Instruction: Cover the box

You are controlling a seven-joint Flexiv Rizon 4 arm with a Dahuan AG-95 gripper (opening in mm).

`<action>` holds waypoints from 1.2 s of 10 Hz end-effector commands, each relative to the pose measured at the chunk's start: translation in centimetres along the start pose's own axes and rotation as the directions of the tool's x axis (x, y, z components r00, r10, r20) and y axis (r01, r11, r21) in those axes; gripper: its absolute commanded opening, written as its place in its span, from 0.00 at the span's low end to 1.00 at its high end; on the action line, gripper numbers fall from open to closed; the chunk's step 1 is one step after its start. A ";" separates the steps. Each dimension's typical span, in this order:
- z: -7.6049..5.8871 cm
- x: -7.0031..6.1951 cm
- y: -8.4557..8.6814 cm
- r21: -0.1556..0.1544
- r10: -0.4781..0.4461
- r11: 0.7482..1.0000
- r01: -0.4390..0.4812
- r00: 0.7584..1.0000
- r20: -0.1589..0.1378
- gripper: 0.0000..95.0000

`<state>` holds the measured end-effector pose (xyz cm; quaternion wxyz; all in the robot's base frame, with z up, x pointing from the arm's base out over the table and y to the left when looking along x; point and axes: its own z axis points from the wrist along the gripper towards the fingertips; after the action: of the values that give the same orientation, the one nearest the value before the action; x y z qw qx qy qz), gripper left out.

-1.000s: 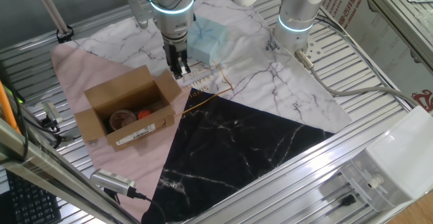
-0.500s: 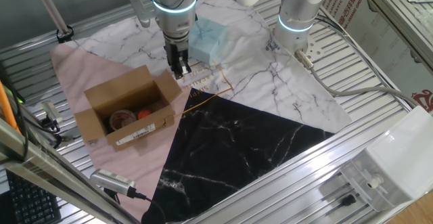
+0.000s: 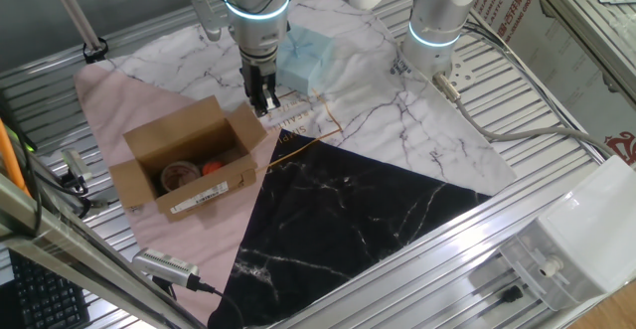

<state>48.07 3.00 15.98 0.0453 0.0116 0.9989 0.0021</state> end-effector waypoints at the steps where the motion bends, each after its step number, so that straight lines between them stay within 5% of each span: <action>1: -0.1 -0.1 0.0 0.000 -0.003 1.000 0.003 1.000 0.015 0.00; 5: -0.1 -0.1 0.0 0.000 -0.017 1.000 0.017 0.998 0.061 0.00; 12: -0.6 -1.5 0.3 -0.001 -0.019 1.000 0.019 0.998 0.056 0.00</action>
<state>49.62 3.34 16.68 0.0737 0.0023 0.9973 0.0029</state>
